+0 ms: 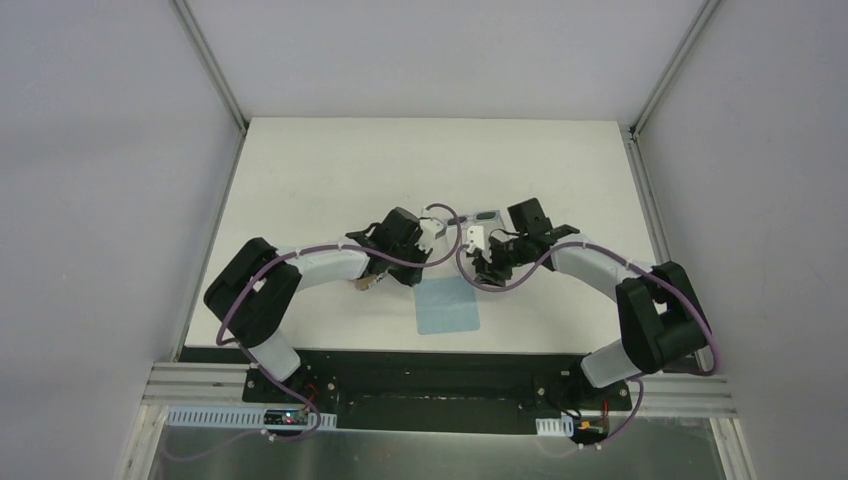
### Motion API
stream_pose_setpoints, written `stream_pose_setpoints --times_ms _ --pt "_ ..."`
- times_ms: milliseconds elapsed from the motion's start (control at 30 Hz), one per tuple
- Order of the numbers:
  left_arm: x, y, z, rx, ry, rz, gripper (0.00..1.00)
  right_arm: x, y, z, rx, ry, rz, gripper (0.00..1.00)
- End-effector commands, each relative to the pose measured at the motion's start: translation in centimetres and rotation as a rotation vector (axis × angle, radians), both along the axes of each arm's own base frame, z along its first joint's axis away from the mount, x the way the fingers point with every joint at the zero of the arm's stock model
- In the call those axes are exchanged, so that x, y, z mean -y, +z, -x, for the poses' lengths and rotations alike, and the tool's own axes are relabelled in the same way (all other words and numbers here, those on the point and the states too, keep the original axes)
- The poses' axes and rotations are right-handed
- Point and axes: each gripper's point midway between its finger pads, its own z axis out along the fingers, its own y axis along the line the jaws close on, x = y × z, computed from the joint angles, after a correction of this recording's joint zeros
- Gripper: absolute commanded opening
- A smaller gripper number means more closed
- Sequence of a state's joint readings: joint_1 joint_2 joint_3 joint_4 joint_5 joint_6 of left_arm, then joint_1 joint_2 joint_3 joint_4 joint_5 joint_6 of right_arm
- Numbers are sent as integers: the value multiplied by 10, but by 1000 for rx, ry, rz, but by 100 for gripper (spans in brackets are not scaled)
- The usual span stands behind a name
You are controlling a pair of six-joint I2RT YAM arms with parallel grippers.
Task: Organize the sunglasses
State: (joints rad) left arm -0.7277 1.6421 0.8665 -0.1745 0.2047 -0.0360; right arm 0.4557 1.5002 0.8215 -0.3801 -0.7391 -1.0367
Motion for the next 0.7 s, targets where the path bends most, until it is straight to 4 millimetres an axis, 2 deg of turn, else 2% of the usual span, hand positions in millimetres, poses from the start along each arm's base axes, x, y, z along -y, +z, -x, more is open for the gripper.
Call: stream_pose_setpoints --times_ms 0,167,300,500,667 --pt "8 -5 6 -47 -36 38 0 -3 7 -6 76 37 -8 49" --pt "6 -5 3 -53 -23 42 0 -12 6 -13 74 20 -27 47" --pt "5 -8 2 -63 -15 39 0 -11 -4 -18 75 19 7 43" --pt "3 -9 0 -61 -1 30 0 -11 -21 -12 42 40 47 41" --pt "3 -9 0 -62 2 29 0 -15 -26 -13 17 25 52 41"
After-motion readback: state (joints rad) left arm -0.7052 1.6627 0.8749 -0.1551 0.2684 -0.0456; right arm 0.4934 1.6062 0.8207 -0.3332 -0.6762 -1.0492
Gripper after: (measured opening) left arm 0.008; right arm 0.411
